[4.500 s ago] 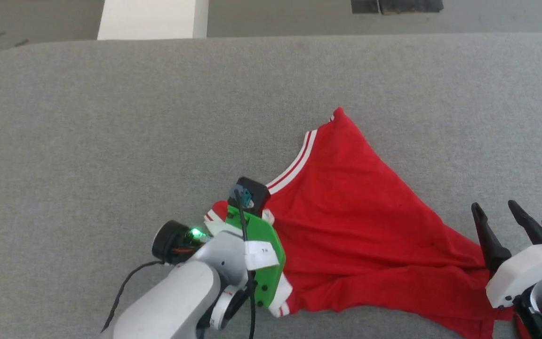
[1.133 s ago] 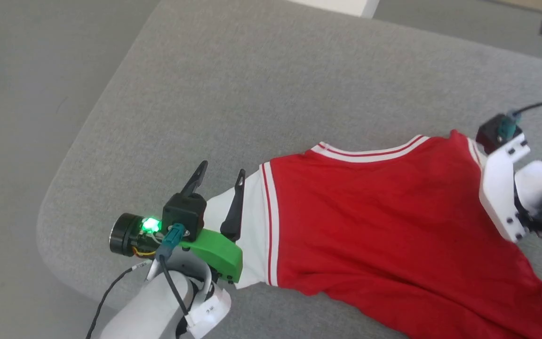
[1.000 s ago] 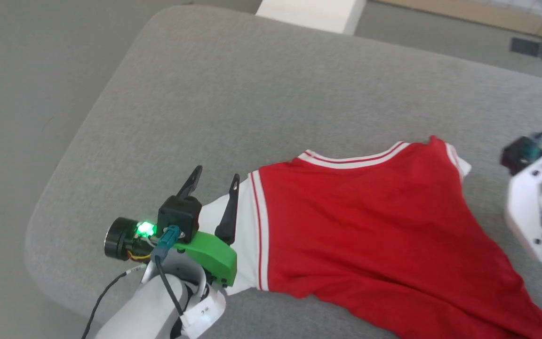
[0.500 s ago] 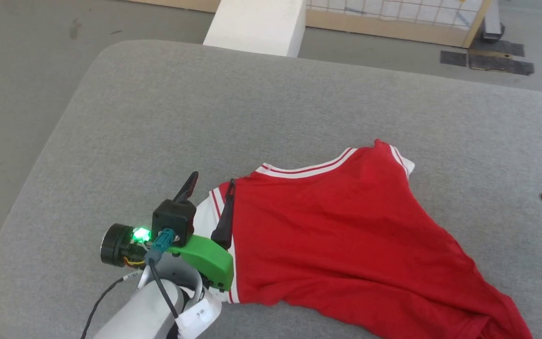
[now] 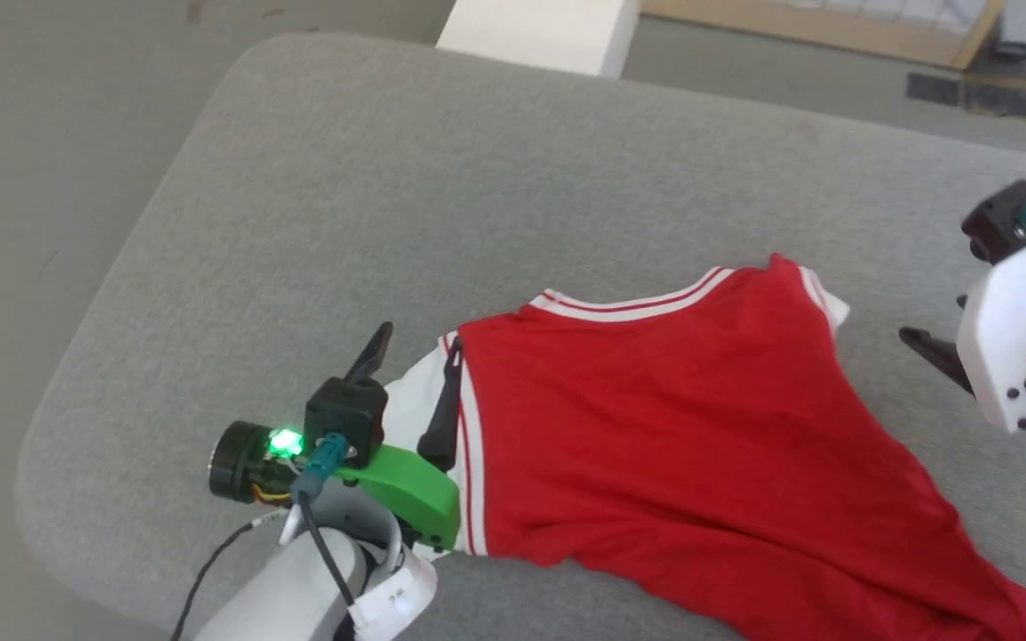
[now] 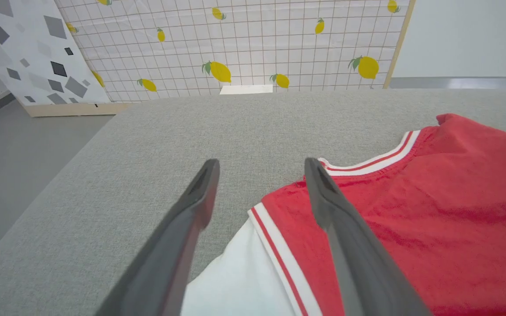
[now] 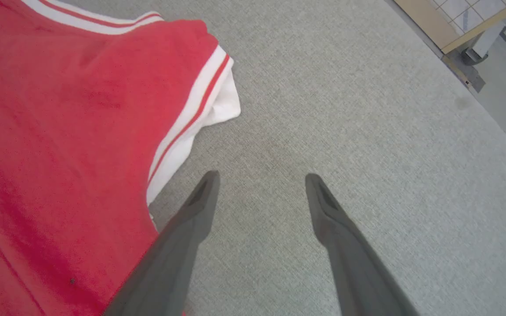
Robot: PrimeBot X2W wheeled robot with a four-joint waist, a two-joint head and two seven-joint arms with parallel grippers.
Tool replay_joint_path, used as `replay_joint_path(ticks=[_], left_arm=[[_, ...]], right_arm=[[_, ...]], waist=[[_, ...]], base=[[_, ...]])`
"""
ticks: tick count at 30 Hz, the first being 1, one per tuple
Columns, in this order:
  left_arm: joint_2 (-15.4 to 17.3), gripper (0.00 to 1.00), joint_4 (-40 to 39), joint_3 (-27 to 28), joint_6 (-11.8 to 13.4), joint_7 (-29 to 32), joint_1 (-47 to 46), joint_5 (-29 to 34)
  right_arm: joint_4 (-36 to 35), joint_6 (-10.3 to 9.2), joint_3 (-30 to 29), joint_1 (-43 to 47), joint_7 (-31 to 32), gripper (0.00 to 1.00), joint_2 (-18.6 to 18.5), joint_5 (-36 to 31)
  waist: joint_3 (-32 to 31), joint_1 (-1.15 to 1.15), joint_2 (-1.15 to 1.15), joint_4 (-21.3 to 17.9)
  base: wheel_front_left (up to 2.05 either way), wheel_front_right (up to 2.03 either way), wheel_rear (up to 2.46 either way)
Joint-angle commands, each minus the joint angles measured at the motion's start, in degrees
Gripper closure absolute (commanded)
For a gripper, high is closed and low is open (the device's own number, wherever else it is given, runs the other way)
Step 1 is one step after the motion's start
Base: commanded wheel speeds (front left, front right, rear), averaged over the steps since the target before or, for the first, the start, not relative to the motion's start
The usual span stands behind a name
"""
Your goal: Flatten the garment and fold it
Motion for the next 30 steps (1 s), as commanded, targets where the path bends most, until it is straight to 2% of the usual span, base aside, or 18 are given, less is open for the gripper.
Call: replay_joint_path(ticks=[1, 10, 19, 20, 21, 30], left_arm=[[-0.52, 0.0, 0.22, -0.3, 0.16, -0.67, -0.72, -0.04], [-3.35, 0.0, 2.78, -1.33, 0.02, -3.08, -1.23, 0.0], [-4.71, 0.0, 4.66, -1.66, -0.08, -4.29, -1.66, -0.11], [-4.76, 0.0, 4.77, -1.65, -0.07, -4.39, -1.68, -0.13], [-4.79, 0.0, 4.86, -1.65, -0.05, -4.46, -1.68, -0.15], [-3.67, 0.0, 5.79, -1.59, -0.07, -4.13, -1.29, -0.52]], right_arm=[[0.26, -0.08, 0.65, -1.79, 0.79, 0.0, 0.35, -0.14], [3.39, -0.08, 5.99, -7.36, 5.21, 0.0, 1.0, -1.01], [6.55, -0.08, 11.83, -7.17, 6.75, 0.0, 0.76, -0.97], [6.9, -0.08, 12.34, -6.94, 6.68, 0.72, 0.64, -0.96], [7.09, -0.08, 12.87, -6.75, 6.65, 1.0, 0.54, -1.02], [8.38, -0.08, 15.49, -6.74, 2.3, 1.0, -0.7, -1.28]], waist=[[3.23, 0.0, 0.0, 3.39], [6.9, 0.0, 0.0, 9.01], [7.36, 0.0, 0.0, 11.06], [7.39, 0.0, 0.0, 11.09], [7.38, 0.0, 0.0, 11.07], [4.13, 0.0, 0.0, 7.96]], base=[[0.0, 0.0, 0.0], [0.0, 0.0, 0.0], [0.0, 0.0, 0.0], [0.0, 0.0, 0.0], [0.0, 0.0, 0.0], [0.0, 0.0, 0.0]])
